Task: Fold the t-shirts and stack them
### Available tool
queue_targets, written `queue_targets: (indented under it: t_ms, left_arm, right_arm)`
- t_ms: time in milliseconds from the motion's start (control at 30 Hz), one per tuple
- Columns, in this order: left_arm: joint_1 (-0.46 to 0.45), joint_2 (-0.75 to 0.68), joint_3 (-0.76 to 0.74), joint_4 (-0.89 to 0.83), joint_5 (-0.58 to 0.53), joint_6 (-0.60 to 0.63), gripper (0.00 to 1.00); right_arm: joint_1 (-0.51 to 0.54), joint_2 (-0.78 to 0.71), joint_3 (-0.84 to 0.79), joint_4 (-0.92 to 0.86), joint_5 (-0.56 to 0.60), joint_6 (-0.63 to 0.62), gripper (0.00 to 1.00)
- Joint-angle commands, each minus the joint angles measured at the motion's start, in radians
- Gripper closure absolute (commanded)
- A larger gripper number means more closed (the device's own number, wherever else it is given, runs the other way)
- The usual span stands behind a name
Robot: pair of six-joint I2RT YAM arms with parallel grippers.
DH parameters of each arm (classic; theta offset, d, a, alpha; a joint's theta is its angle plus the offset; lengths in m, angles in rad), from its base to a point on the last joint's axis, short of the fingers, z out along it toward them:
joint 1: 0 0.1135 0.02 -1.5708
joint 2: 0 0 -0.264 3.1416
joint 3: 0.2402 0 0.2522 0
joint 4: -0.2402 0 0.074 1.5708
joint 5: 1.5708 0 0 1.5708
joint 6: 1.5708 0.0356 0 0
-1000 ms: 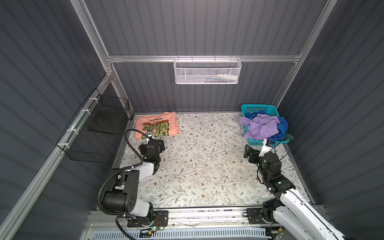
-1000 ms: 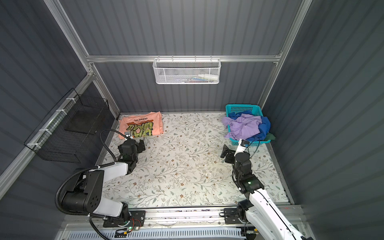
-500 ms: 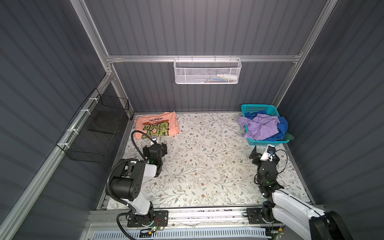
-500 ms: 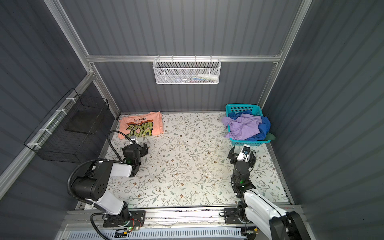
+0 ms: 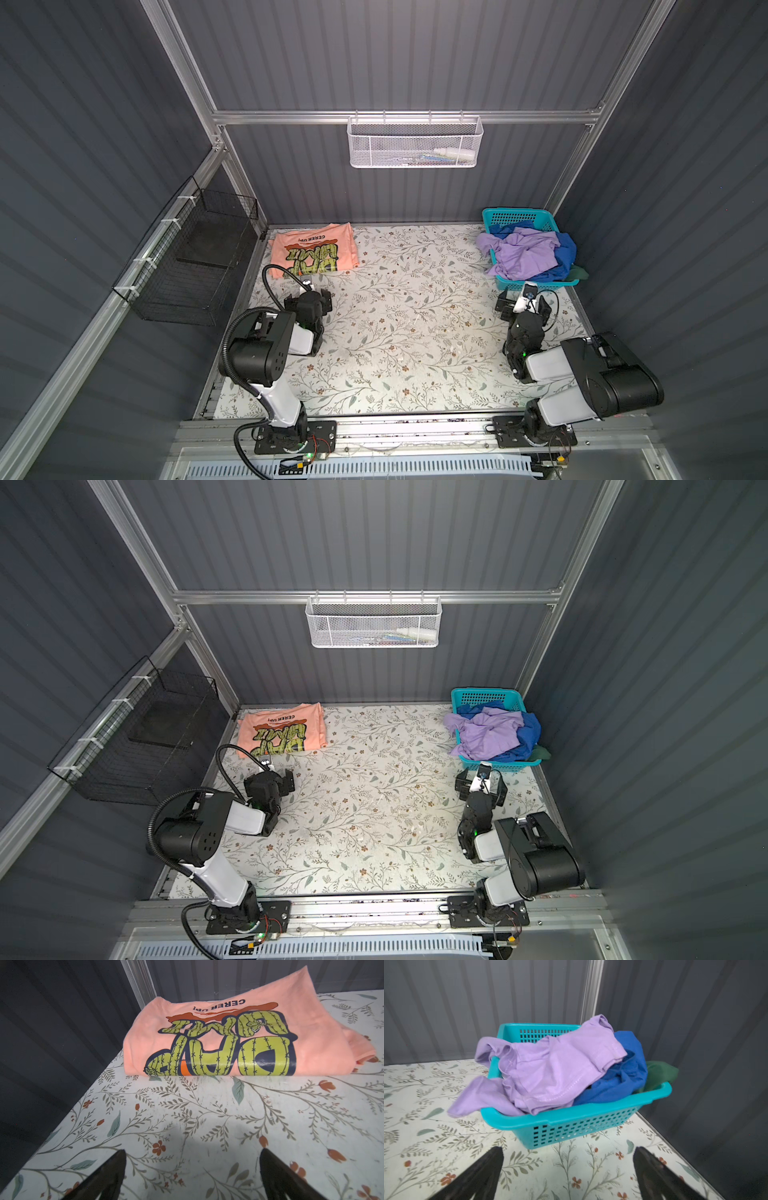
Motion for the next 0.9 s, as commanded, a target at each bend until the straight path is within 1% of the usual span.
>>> queue_targets:
  t_ms: [0,33,67,100,133,167,200,267,367,433,500,600,733,867]
  left_arm:
    - [0.004,-0.009,0.001,0.027,0.005,0.012,0.0]
    - [0.004,-0.008,0.001,0.028,0.004,0.012,0.0]
    - [0.004,-0.009,0.001,0.027,0.005,0.012,0.0]
    - [0.004,-0.008,0.002,0.027,0.005,0.012,0.0]
    - [0.004,-0.008,0.001,0.026,0.005,0.012,0.0]
    - [0.004,-0.008,0.001,0.026,0.006,0.012,0.0]
    - [0.004,-0.008,0.001,0.026,0.006,0.012,0.0]
    - [0.004,-0.008,0.001,0.026,0.007,0.012,0.0]
    - [0.004,-0.008,0.002,0.024,0.006,0.012,0.0]
    - [0.004,-0.008,0.003,0.023,0.007,0.011,0.0]
    - [0.004,-0.008,0.004,0.021,0.007,0.011,0.0]
    - [0.008,-0.008,0.012,0.005,0.017,0.01,0.0]
    - [0.03,-0.01,0.024,-0.026,0.066,-0.002,0.0]
    - [0.032,-0.01,0.02,-0.019,0.064,0.0,0.0]
  right_arm:
    - [-0.107,-0.006,0.037,-0.079,-0.278,0.072,0.01]
    - [-0.135,0.022,0.088,-0.125,-0.294,0.082,0.01]
    - [-0.149,0.01,0.138,-0.244,-0.309,0.105,0.01]
    - [-0.179,-0.026,0.194,-0.424,-0.368,0.133,0.01]
    - [-0.21,-0.035,0.191,-0.429,-0.432,0.15,0.01]
    - [-0.218,-0.012,0.169,-0.342,-0.442,0.147,0.01]
    - [-0.218,0.007,0.159,-0.295,-0.443,0.146,0.01]
    - [-0.218,-0.028,0.183,-0.403,-0.442,0.151,0.01]
    - [-0.218,0.001,0.162,-0.311,-0.442,0.147,0.01]
    - [-0.218,-0.018,0.171,-0.361,-0.442,0.151,0.01]
    - [-0.218,-0.006,0.161,-0.319,-0.442,0.146,0.01]
    - [-0.218,-0.012,0.164,-0.336,-0.442,0.147,0.01]
    - [-0.218,-0.012,0.161,-0.332,-0.441,0.147,0.01]
    - [-0.217,-0.013,0.158,-0.324,-0.438,0.146,0.01]
